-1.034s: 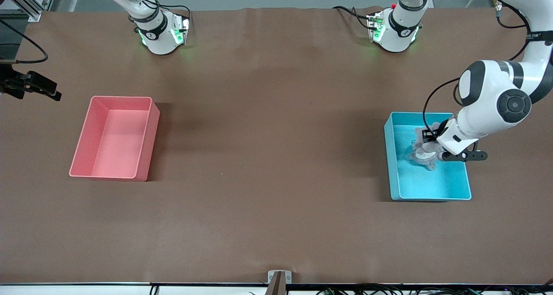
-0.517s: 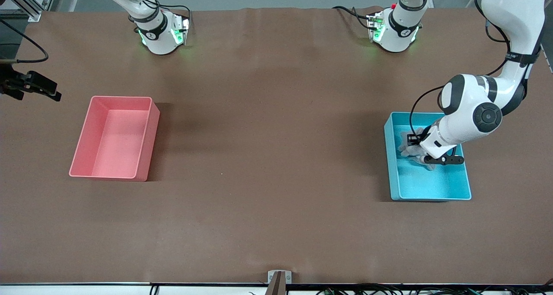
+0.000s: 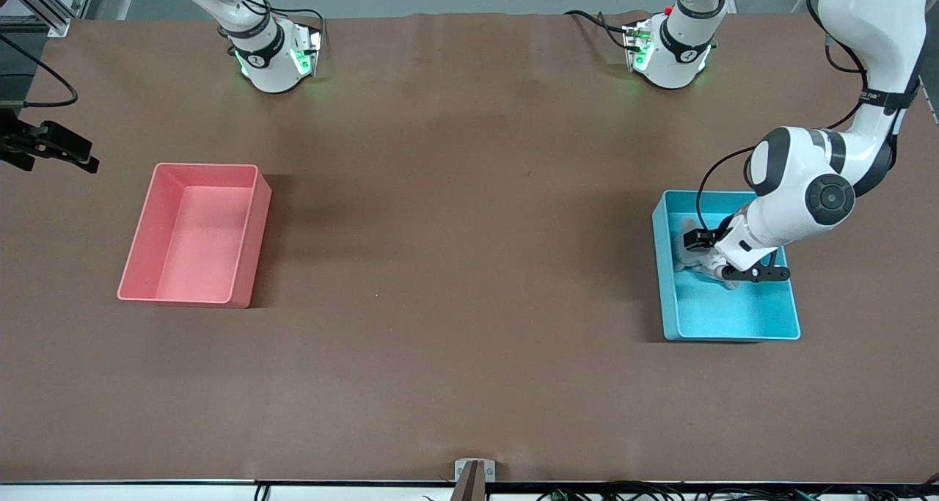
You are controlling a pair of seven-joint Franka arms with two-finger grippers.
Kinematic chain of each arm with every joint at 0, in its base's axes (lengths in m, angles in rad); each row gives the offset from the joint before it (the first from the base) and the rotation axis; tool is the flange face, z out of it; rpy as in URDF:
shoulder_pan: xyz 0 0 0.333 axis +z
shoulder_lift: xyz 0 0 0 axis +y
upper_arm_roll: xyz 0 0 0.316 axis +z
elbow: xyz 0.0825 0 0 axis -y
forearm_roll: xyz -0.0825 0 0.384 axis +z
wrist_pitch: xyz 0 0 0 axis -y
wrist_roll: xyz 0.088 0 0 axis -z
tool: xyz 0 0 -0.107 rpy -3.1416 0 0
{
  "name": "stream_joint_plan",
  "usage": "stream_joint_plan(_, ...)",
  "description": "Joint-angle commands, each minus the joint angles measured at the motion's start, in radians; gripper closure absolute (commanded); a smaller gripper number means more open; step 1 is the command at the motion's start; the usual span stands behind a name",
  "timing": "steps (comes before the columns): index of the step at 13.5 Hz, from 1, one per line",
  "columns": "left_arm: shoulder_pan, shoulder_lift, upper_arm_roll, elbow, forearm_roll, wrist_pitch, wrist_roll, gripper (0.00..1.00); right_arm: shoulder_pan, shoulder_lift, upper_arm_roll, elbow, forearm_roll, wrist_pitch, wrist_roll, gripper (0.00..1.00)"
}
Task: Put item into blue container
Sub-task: 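Open the left gripper and lift it out of the blue box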
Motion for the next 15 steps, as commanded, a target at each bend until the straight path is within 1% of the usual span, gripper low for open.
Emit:
stream_joint_plan(1,0.007,-0.048,-0.006,0.036,0.011,-0.095,0.014,0.01,-0.014,-0.061,0.008,-0.075,-0.017,0.048,-0.014,0.0)
stream_joint_plan(5,0.033,-0.103,-0.006,0.159,0.007,-0.289,0.098,0.01,-0.023,-0.066,0.008,-0.083,-0.017,0.052,-0.014,0.0)
stream_joint_plan(8,0.033,-0.184,-0.002,0.245,-0.008,-0.437,0.103,0.01,-0.057,-0.065,0.008,-0.081,-0.017,0.055,-0.048,0.0)
stream_joint_plan(10,0.033,-0.217,0.0,0.329,-0.021,-0.536,0.103,0.01,-0.06,-0.065,0.008,-0.081,-0.017,0.055,-0.051,0.0)
stream_joint_plan(12,0.035,-0.229,0.001,0.429,-0.096,-0.622,0.103,0.01,-0.06,-0.065,0.008,-0.081,-0.017,0.054,-0.049,0.0)
stream_joint_plan(14,0.035,-0.237,0.003,0.524,-0.11,-0.697,0.099,0.01,-0.06,-0.066,0.008,-0.083,-0.014,0.054,-0.048,0.0)
stream_joint_plan(15,0.035,-0.253,0.003,0.553,-0.11,-0.734,0.099,0.01,-0.06,-0.066,0.008,-0.083,-0.014,0.055,-0.048,0.0)
